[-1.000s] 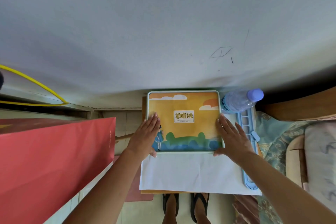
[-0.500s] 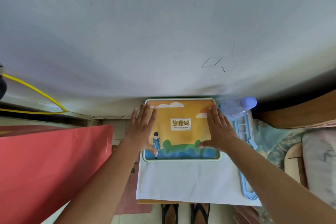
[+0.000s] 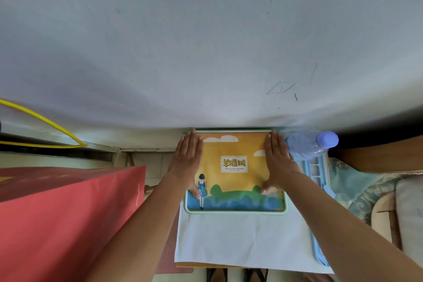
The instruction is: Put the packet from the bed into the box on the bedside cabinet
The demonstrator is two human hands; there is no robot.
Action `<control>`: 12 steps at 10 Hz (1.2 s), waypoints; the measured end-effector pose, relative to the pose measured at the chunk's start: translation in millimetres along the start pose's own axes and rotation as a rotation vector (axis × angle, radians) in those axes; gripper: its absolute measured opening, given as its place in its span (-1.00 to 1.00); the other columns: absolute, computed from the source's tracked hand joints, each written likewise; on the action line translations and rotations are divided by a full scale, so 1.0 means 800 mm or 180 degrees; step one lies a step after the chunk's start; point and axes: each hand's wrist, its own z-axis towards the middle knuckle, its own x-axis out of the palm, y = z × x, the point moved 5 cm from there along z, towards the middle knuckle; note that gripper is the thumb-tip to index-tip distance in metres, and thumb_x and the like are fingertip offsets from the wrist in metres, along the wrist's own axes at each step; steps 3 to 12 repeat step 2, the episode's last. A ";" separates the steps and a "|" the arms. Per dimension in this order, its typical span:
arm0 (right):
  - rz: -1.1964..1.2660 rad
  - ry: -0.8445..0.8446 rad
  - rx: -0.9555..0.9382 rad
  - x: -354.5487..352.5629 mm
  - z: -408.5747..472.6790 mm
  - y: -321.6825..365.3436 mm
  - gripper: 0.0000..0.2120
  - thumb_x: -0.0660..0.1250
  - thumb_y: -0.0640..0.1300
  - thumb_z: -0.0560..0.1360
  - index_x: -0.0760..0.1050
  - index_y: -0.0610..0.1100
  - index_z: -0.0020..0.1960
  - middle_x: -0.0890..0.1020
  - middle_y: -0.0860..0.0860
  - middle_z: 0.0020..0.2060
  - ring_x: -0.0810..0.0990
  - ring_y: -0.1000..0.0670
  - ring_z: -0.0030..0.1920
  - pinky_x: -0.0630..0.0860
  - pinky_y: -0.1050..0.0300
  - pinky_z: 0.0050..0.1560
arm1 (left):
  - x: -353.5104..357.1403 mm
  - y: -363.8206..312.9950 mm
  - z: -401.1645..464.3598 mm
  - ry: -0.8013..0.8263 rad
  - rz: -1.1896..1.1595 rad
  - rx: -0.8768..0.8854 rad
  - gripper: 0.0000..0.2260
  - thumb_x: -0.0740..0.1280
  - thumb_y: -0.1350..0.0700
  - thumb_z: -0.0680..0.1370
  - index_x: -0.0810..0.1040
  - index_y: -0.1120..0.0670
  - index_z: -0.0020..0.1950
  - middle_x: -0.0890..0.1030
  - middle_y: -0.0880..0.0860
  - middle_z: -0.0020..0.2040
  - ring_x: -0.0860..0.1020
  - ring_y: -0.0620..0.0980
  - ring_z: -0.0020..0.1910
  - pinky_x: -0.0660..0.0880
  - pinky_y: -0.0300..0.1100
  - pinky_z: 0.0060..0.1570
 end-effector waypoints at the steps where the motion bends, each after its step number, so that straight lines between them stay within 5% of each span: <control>1: 0.0031 0.0027 0.0054 -0.001 -0.001 0.000 0.49 0.58 0.24 0.04 -0.44 -0.32 0.44 -0.35 -0.21 0.49 -0.39 -0.18 0.49 -0.19 -0.03 0.50 | -0.005 -0.001 0.001 0.0033 0.0044 -0.0095 0.35 0.57 -0.22 0.10 -0.34 0.24 0.47 -0.35 0.30 0.49 -0.31 0.26 0.49 -0.25 0.10 0.48; 12: -0.0076 0.0061 0.0073 -0.013 -0.011 0.004 0.44 0.56 0.25 0.09 -0.42 -0.30 0.45 -0.33 -0.19 0.50 -0.36 -0.16 0.50 -0.19 -0.03 0.51 | -0.014 -0.008 -0.009 0.0164 0.0160 -0.0208 0.32 0.56 -0.22 0.14 -0.34 0.22 0.47 -0.34 0.28 0.50 -0.29 0.24 0.50 -0.27 0.18 0.45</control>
